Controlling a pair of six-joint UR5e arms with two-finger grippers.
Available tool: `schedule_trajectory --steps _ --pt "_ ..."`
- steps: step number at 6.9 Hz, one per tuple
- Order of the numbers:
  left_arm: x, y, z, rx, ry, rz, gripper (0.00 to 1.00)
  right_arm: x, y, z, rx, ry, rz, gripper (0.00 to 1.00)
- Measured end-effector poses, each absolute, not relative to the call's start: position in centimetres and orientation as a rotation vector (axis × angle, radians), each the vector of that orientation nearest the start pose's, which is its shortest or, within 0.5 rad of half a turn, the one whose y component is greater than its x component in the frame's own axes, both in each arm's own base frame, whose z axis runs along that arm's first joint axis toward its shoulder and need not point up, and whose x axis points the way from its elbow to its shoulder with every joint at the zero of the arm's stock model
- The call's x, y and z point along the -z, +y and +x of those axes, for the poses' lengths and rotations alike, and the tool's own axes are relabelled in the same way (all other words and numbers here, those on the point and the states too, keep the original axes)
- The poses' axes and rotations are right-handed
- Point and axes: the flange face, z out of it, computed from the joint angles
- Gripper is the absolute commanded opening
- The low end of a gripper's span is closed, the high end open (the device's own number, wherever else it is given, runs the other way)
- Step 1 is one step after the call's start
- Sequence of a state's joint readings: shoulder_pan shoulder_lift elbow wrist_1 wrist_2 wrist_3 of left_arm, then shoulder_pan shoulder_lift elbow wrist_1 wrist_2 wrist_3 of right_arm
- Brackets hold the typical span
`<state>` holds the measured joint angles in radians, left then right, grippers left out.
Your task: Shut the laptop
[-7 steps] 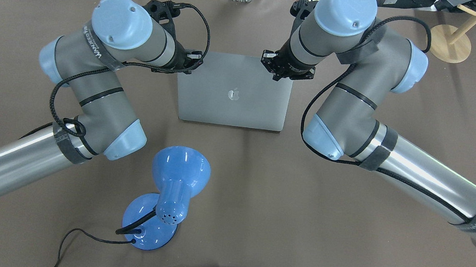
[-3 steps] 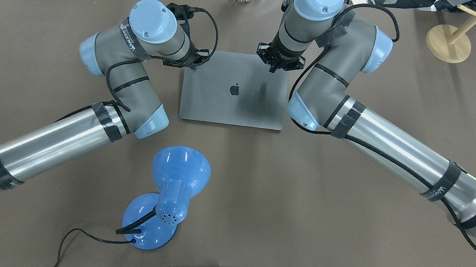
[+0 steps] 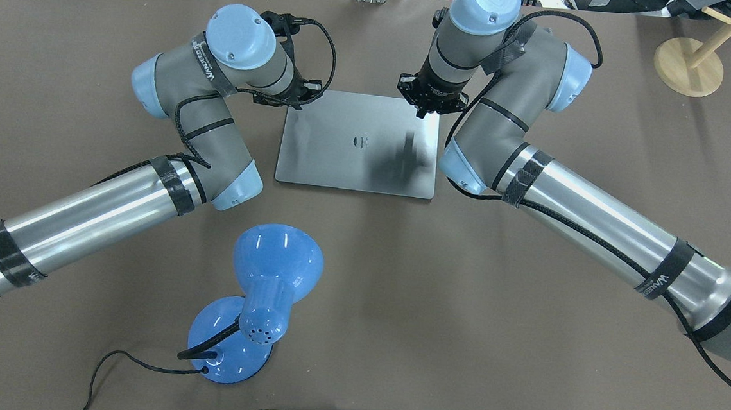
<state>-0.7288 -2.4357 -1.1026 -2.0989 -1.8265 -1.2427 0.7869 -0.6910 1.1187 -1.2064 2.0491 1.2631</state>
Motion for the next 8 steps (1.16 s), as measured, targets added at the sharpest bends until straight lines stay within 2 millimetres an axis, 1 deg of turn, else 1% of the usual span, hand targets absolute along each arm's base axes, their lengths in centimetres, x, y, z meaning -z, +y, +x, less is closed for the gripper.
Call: schedule_trajectory --steps 1,2,3,4,5,6,7,8 --pt "-26.1 -63.0 53.7 0.248 0.928 0.252 0.16 -26.2 -64.2 -51.5 -0.257 -0.904 0.006 0.00" --pt "-25.2 -63.5 51.7 0.240 0.961 0.232 0.96 -25.4 -64.7 -50.3 -0.257 -0.928 -0.008 0.31" --pt "-24.9 -63.9 47.1 0.216 0.999 0.188 0.97 -24.3 -65.6 -46.6 -0.258 -0.981 -0.028 0.99" --pt "-25.0 -63.1 39.8 0.171 1.016 0.147 0.97 -24.6 -65.7 -40.4 -0.269 -1.043 -0.034 1.00" --pt "-25.2 -60.2 32.7 0.110 0.994 0.143 0.97 -26.6 -64.2 -33.5 -0.278 -1.078 -0.011 1.00" --pt "-25.7 -56.6 26.2 0.047 0.941 0.157 0.97 -28.7 -62.2 -26.4 -0.254 -1.087 0.025 1.00" --pt "-27.2 -54.0 19.6 0.005 0.877 0.178 0.97 -31.0 -60.3 -19.5 -0.201 -1.061 0.063 1.00" --pt "-30.6 -52.1 12.4 -0.034 0.816 0.201 0.97 -34.4 -58.0 -13.0 -0.135 -1.003 0.098 1.00"
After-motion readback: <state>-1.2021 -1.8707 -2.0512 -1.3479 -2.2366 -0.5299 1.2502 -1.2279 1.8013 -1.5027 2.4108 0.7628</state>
